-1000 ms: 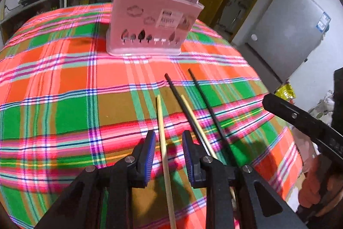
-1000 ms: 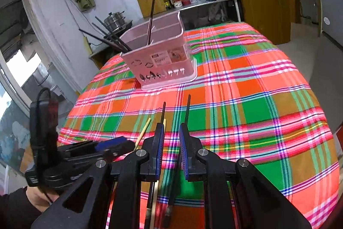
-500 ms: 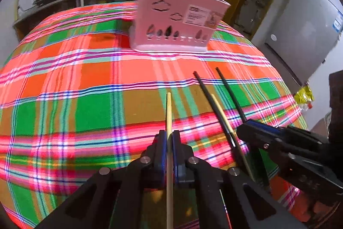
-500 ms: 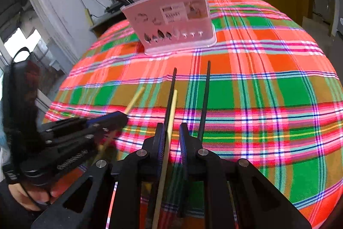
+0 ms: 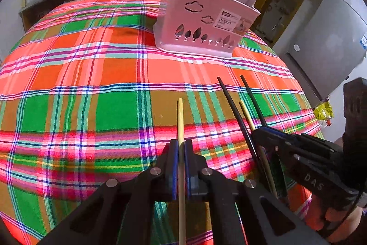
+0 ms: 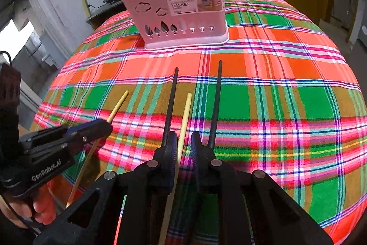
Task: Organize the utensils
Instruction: 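Close the left gripper on a wooden chopstick while the right gripper grasps another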
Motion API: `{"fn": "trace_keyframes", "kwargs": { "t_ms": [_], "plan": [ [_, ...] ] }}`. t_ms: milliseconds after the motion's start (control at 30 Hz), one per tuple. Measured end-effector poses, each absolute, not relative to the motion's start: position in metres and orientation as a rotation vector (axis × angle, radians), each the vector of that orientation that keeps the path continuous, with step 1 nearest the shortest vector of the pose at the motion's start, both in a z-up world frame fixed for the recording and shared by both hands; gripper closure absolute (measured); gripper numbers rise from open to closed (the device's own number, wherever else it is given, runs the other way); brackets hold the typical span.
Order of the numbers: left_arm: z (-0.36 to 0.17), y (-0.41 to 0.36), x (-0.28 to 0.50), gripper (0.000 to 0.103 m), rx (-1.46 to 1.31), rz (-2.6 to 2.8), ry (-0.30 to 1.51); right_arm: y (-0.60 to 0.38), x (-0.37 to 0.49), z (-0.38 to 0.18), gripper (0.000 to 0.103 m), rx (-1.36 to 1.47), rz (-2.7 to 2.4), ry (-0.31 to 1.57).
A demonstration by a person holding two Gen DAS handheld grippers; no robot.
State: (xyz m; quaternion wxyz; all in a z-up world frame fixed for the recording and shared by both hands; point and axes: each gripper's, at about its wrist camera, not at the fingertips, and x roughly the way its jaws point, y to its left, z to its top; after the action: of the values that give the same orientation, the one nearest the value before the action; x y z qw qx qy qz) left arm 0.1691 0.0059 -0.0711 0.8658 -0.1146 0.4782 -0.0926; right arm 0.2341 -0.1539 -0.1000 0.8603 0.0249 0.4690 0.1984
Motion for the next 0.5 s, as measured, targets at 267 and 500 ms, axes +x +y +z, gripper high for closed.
{"fn": "trace_keyframes", "kwargs": {
  "t_ms": [267, 500],
  "plan": [
    [-0.069, 0.003, 0.188, 0.097, -0.201, -0.216, 1.038, -0.148, 0.252, -0.099, 0.09, 0.053, 0.418, 1.011],
    [-0.067, -0.005, 0.21, 0.096, -0.149, -0.238, 1.065, -0.143, 0.263, -0.1, 0.09, 0.052, 0.421, 1.025]
  ]
}}
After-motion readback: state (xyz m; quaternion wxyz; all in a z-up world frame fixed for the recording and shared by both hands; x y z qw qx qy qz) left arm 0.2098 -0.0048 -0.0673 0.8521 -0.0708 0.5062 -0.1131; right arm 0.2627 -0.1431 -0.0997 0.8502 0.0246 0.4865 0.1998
